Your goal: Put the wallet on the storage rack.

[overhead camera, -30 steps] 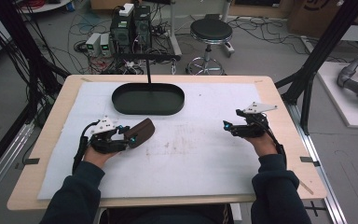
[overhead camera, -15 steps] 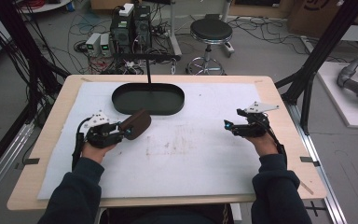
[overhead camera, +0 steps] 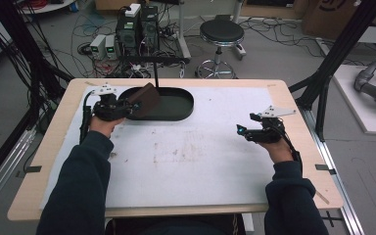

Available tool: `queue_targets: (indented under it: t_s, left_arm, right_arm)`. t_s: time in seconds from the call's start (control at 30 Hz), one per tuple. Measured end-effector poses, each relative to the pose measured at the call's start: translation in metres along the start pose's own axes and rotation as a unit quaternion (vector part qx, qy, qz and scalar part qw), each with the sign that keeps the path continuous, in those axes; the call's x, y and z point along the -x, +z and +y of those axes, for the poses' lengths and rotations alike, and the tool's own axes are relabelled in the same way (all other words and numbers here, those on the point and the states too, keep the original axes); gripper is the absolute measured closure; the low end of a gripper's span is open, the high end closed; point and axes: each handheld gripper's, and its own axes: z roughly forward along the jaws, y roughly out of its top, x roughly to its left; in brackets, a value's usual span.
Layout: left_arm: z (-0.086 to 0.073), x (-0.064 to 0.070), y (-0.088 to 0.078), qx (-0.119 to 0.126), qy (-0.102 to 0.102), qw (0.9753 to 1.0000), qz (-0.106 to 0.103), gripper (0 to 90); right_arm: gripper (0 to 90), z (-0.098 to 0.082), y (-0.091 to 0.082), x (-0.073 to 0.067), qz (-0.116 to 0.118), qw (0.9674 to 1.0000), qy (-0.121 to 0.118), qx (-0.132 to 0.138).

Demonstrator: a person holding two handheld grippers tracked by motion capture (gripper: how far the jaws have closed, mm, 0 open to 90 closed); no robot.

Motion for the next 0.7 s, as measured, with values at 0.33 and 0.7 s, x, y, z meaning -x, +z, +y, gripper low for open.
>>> queue_targets:
  t_s: [0.33, 0.7]
  left_arm:
    - [0.001, -0.028, 0.04, -0.031, -0.02, 0.999, 0.024, 65.9]
    - [-0.01, -0.042, 0.069, -0.054, -0.073, 0.9958, -0.005, 65.0]
  right_arm:
    - [25.4, -0.002, 0.0, 0.004, 0.004, 0.9999, 0.014, 0.001]
    - [25.4, -0.006, -0.001, 0.008, -0.001, 0.9999, 0.017, -0.001]
